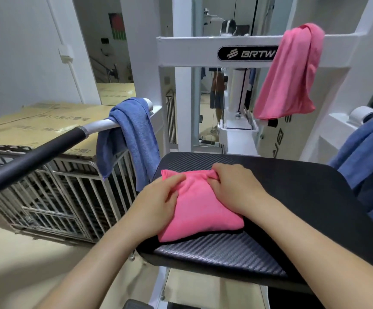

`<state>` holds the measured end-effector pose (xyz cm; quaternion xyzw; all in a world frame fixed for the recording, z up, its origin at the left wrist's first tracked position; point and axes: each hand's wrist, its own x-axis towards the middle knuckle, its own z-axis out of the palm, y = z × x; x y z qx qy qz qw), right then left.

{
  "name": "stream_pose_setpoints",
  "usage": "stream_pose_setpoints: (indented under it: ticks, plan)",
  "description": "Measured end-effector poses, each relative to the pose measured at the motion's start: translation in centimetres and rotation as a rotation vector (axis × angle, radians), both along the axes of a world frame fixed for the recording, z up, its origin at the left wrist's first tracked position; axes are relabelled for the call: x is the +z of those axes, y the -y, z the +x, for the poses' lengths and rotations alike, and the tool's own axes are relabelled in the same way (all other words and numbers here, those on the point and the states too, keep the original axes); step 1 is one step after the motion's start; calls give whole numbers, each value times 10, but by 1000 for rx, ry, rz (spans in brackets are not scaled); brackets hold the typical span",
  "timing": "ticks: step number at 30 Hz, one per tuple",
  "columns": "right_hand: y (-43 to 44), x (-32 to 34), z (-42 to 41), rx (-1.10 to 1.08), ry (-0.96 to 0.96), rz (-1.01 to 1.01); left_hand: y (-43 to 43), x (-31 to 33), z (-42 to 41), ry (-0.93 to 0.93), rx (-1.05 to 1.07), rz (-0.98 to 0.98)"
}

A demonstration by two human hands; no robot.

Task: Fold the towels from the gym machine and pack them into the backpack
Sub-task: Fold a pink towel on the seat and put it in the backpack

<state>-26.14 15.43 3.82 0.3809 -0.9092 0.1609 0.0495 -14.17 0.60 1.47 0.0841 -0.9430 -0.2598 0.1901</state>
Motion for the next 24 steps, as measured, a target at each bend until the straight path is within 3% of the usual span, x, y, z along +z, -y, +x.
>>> stream_pose_setpoints:
  ticks: [7,14,20,24]
  plan:
    - [3,-2,-23,20,150,27,3,8,-19,137,34,-144]
    - [3,-8,-28,-72,-86,143,-3,6,-29,261,124,-376]
    - [-7,7,-34,-16,287,80,10,12,-31,373,218,-491]
    - [-16,17,-24,86,334,3,8,15,-36,266,-11,-611]
